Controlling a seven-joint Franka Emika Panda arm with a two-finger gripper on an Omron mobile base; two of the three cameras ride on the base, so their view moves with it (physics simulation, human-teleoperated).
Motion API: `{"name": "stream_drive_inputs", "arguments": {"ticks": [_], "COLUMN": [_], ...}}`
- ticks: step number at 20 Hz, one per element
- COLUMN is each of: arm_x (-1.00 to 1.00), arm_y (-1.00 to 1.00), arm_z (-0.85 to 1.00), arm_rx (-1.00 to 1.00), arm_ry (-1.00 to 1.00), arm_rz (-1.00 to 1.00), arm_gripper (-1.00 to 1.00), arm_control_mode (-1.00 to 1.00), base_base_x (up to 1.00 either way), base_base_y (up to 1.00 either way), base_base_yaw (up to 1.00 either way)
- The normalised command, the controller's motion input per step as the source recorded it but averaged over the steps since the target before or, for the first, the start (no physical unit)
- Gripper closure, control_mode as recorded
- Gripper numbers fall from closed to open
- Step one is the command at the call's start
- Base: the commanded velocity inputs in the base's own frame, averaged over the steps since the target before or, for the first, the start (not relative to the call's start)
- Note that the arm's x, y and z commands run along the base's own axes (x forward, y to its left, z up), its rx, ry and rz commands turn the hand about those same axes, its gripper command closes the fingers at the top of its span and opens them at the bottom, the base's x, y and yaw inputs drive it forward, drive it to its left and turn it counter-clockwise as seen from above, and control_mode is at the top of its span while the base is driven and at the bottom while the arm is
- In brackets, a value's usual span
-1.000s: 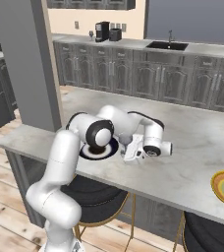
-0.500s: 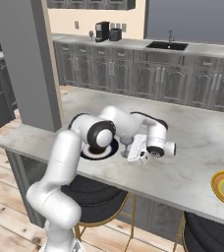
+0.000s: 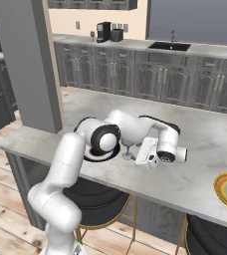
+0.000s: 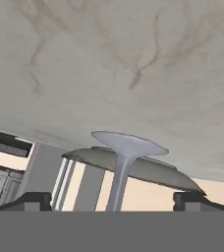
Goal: Retrieve the wine glasses from the counter and place one next to each plate.
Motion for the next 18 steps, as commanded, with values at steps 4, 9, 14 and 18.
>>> {"name": "stream_drive_inputs", "arguments": {"ticks": [4,9,14,18], "arm_x": [-1.00,-0.99,-0.77,-0.24], "arm_y": [0.00,0.10,0.39,0.35], "arm_z": [0.57,0.62,0.95,1.00], "arm_rx": [0.06,0.06,0.00,0.00], "arm_ry": [-0.10,-0.10,-0.07,0.00], "arm_rz": [-0.12,-0.12,-0.09,-0.05], "arm_gripper": [-1.00,-1.00,-1.00,-1.00], "arm_control_mode": [-1.00,-1.00,-1.00,-1.00], "base_base_x": [0.00,0.00,0.00,0.00], "base_base_y": [0.00,0.00,0.00,0.00], "base_base_yaw": [0.00,0.00,0.00,0.00]}}
